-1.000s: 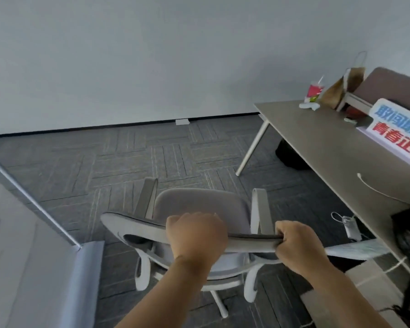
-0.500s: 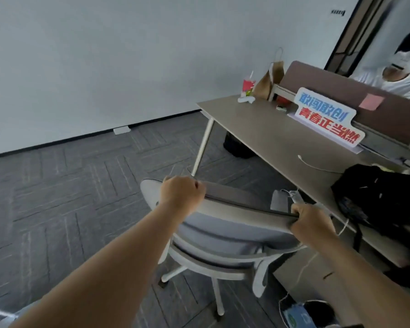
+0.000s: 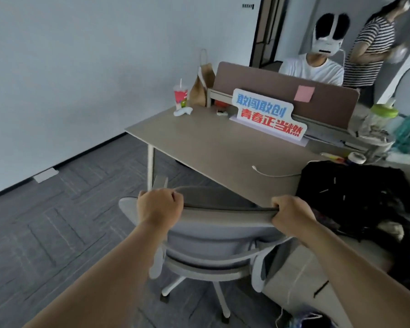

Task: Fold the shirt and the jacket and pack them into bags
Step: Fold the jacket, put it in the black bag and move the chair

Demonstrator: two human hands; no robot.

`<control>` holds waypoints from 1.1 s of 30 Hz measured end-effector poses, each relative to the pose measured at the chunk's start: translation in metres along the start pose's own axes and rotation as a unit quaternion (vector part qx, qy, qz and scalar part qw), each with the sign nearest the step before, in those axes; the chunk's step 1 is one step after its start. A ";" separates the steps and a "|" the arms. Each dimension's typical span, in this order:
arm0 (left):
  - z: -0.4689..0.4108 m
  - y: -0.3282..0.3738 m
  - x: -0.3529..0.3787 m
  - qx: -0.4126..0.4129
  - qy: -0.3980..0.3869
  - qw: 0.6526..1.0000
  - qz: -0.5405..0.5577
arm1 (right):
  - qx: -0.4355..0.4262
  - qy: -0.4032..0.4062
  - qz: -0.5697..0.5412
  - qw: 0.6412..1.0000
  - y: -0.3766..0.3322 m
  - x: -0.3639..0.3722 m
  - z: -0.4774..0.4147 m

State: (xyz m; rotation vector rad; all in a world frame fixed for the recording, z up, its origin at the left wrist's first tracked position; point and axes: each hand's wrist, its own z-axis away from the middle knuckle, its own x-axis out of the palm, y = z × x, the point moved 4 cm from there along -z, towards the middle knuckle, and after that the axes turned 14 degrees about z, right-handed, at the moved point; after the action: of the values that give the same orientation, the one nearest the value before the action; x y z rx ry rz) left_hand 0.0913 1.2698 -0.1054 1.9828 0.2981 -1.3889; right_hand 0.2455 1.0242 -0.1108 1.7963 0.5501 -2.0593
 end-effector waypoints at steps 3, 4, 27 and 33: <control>-0.047 -0.013 0.005 0.040 0.027 0.998 0.036 | 0.016 0.018 -0.005 1.000 -0.015 0.003 -0.020; -0.060 -0.021 0.004 0.056 0.037 0.996 0.056 | 0.019 0.026 -0.004 0.999 -0.023 0.005 -0.023; -0.280 -0.071 0.044 0.305 0.039 0.929 0.205 | 0.220 0.000 -0.014 0.975 -0.120 -0.005 -0.128; -0.279 -0.073 0.043 0.320 0.018 0.923 0.215 | 0.247 0.006 -0.009 0.969 -0.122 -0.005 -0.125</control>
State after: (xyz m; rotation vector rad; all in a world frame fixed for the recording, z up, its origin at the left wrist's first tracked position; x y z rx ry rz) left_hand 0.2748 1.4962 -0.1202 2.3893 -0.6276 -1.2461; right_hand 0.2919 1.1924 -0.1140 2.0664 0.0495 -2.3490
